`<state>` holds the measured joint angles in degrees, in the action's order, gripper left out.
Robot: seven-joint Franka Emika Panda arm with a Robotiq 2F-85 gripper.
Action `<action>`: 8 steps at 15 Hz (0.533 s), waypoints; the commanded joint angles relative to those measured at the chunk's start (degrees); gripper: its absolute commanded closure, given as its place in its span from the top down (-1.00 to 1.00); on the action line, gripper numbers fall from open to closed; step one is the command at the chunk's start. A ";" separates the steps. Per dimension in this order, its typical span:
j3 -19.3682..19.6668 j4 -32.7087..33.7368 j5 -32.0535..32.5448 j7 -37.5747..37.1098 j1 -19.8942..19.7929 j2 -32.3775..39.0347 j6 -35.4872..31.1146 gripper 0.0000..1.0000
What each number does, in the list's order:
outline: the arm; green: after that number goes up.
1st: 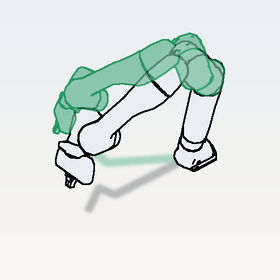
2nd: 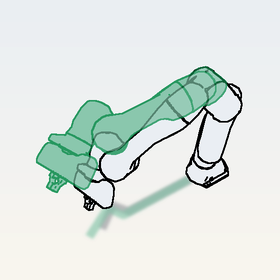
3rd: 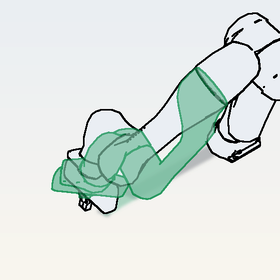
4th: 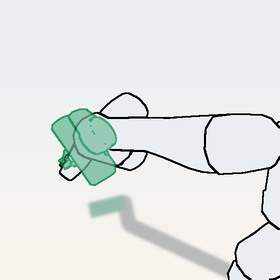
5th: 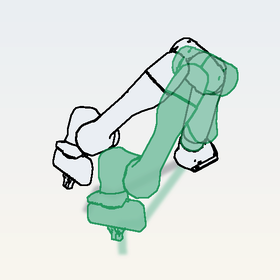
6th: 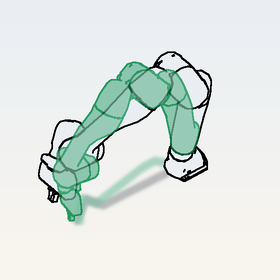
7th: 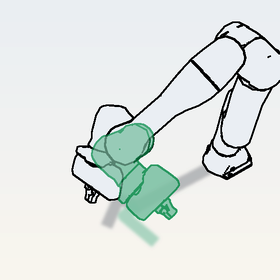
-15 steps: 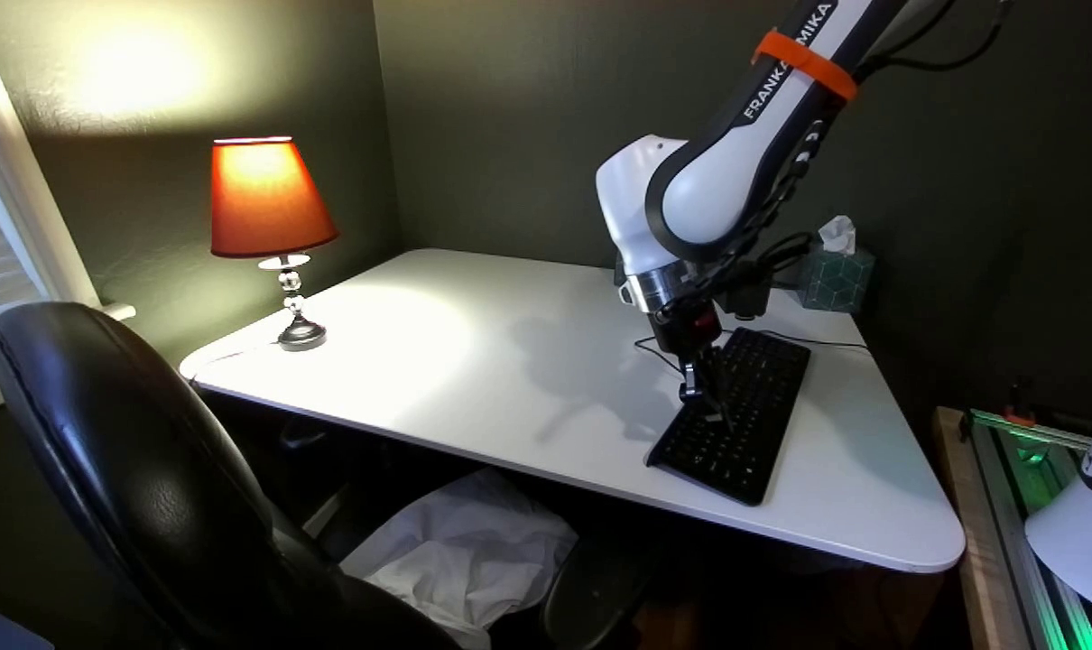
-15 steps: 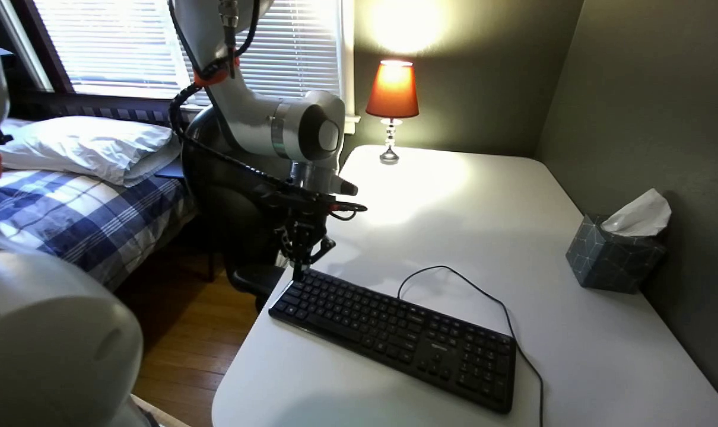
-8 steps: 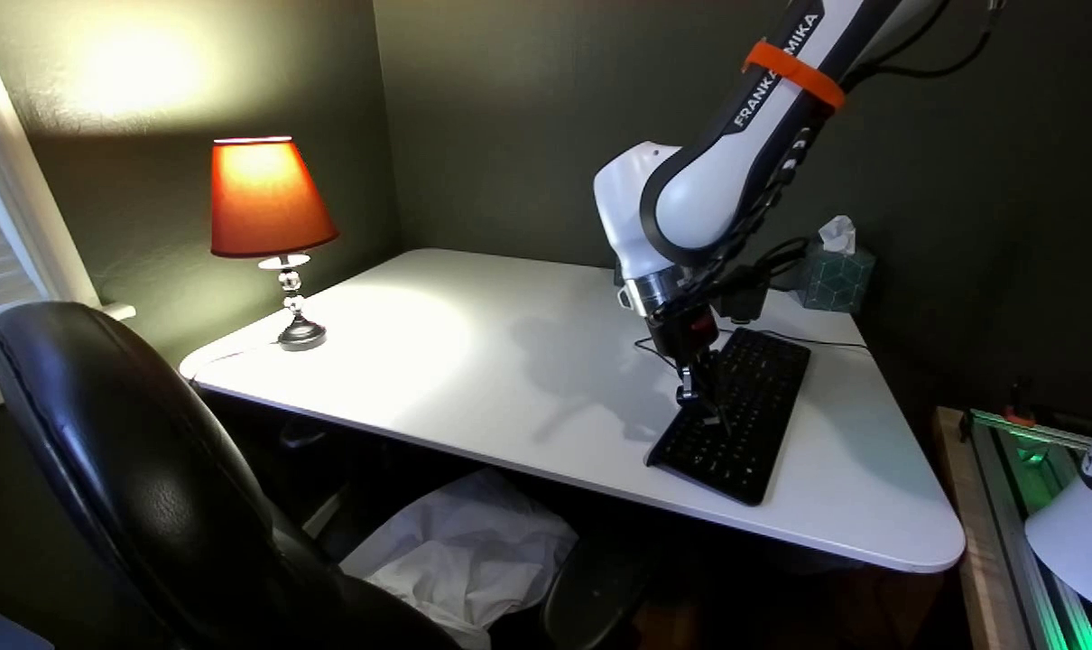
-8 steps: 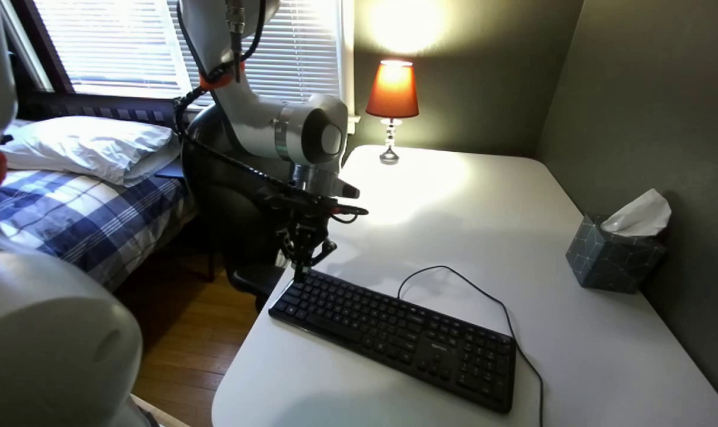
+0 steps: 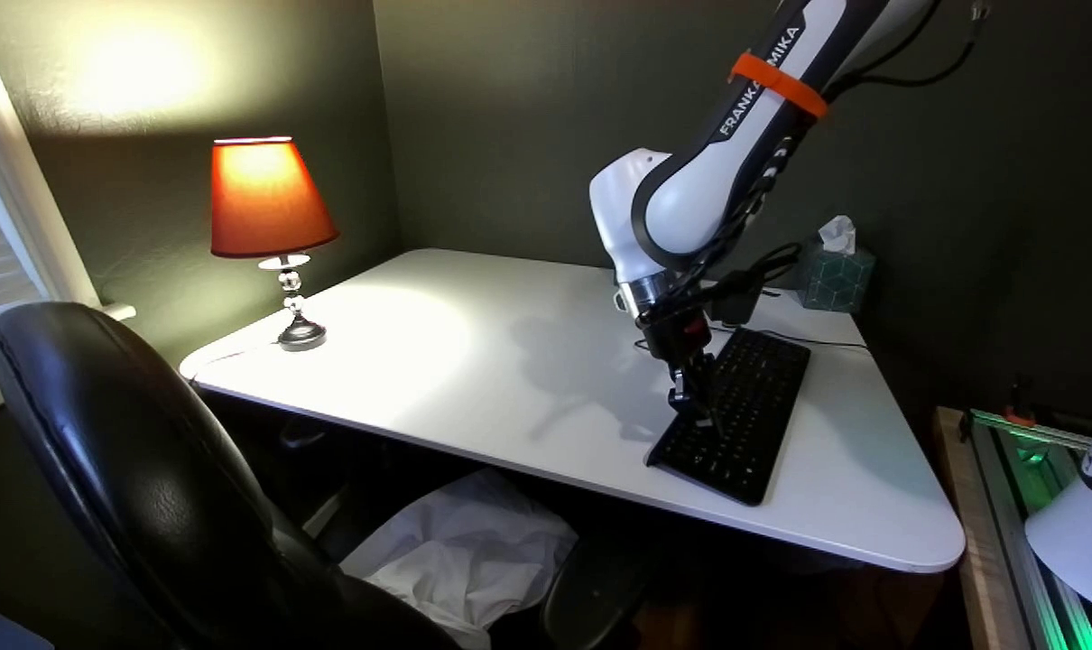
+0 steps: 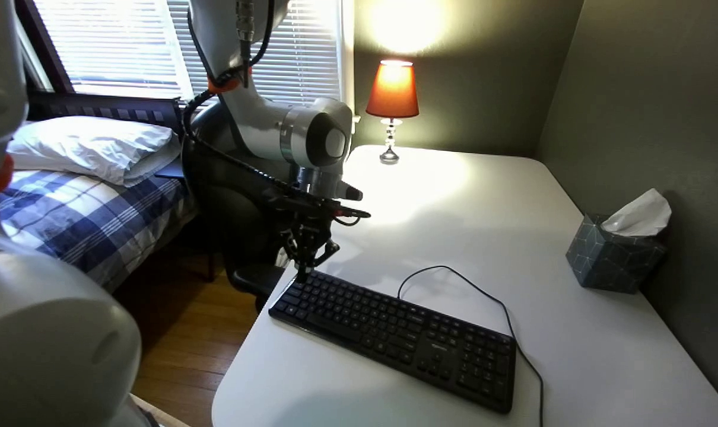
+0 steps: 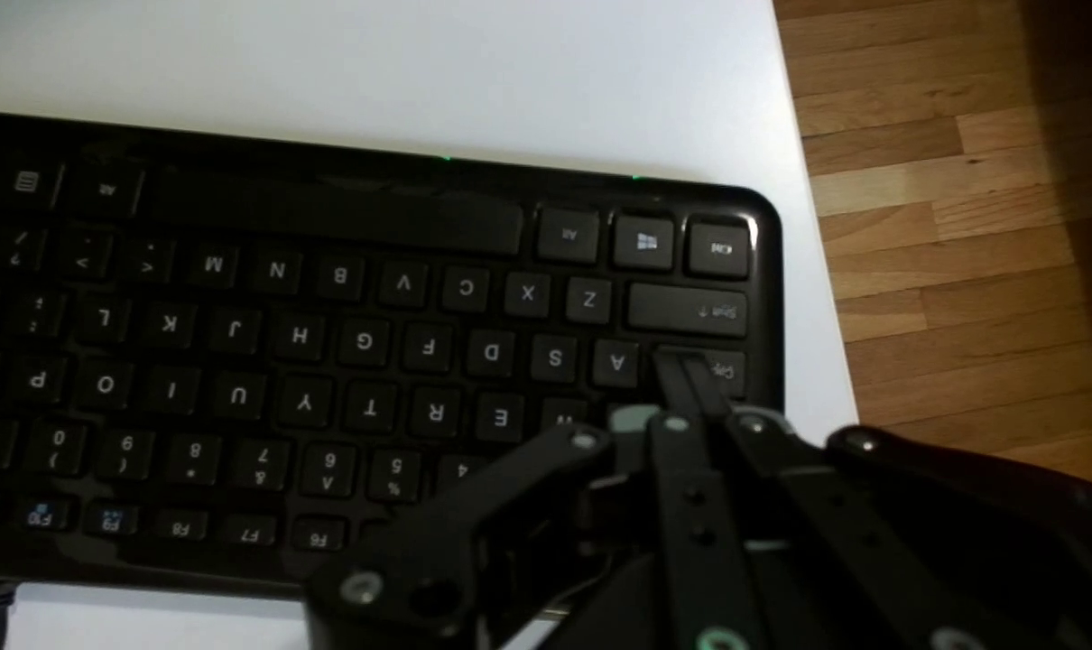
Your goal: Press a key on the keyboard
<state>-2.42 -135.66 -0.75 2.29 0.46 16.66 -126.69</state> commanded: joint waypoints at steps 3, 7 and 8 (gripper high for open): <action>0.17 1.27 -1.12 0.68 -0.34 2.03 -1.05 -1.00; 0.07 1.95 -1.21 0.83 -0.37 2.78 -0.88 -1.00; 0.02 2.17 -1.24 0.88 -0.37 2.97 -0.85 -1.00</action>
<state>-2.40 -134.44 -0.76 2.29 0.23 18.18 -126.72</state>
